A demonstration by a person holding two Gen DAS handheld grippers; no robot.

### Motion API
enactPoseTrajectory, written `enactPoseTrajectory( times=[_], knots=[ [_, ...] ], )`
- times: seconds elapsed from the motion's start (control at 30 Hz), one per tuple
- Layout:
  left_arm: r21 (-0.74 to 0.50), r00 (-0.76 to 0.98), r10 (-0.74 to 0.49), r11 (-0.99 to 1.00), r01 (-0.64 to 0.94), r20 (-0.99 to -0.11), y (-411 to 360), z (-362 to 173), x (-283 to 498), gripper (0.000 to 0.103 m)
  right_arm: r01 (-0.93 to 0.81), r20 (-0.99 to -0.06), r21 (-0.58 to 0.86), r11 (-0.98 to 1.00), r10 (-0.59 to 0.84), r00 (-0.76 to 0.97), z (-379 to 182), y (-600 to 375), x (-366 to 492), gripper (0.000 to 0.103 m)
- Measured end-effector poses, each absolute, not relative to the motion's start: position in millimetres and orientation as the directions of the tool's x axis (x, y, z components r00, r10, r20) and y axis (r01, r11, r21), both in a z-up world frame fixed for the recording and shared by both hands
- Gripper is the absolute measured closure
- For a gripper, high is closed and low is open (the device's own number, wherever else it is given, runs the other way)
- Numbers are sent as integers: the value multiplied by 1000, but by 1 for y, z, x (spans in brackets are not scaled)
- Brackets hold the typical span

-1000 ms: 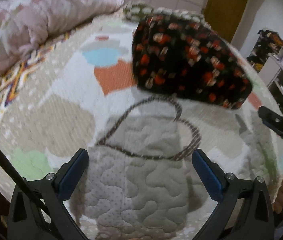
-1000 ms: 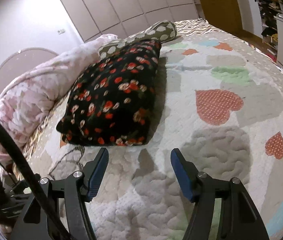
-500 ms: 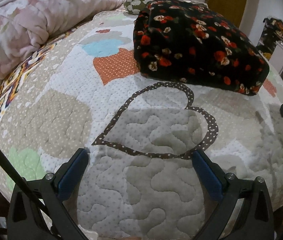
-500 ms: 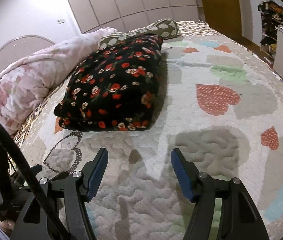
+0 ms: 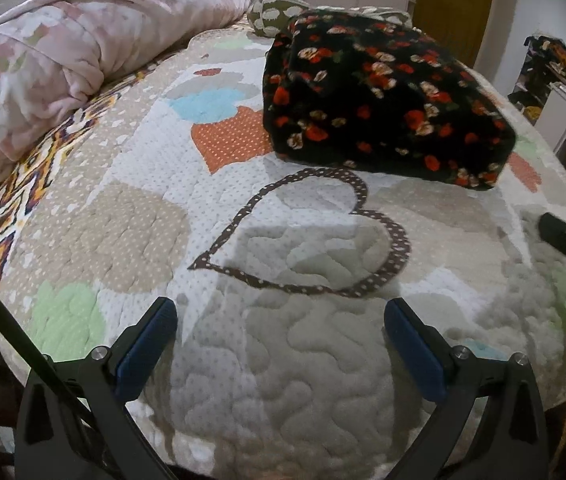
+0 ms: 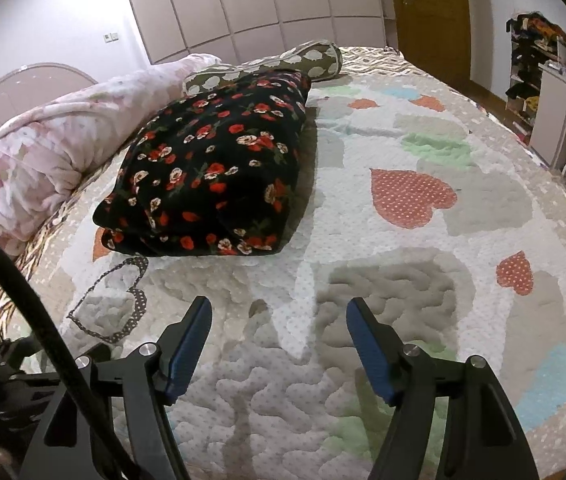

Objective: Fold large clothes

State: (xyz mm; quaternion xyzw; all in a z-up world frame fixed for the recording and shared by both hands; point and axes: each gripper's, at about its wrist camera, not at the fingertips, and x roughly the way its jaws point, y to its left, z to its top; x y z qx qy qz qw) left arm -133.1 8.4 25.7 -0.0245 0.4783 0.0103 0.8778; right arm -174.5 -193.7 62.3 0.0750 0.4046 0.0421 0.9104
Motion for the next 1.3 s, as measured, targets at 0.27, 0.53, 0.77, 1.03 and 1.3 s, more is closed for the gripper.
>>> enactPoseTrajectory(
  times=[0.27,0.53,0.77,1.03,1.3],
  knots=[
    [-52,566,-27,998,-28,-824,4,45,-148,0,-4,-750,165,986,128,649,55,-194,-176,28],
    [-63,569,-26,997,-45,-822,8,51,-153,0,-2,-756,147,989,114,644,54,-190,-177,27],
    [-57,564,-16,997,-56,-825,9,51,-154,0,-5,-759,119,993,95,645,53,-184,-179,26],
    [-57,564,-15,997,-57,-826,10,51,-154,0,-9,-761,91,996,75,645,53,-179,-180,25],
    [-62,554,-20,996,-57,-833,12,49,-155,0,-1,-770,89,996,70,634,49,-181,-179,25]
  ],
)
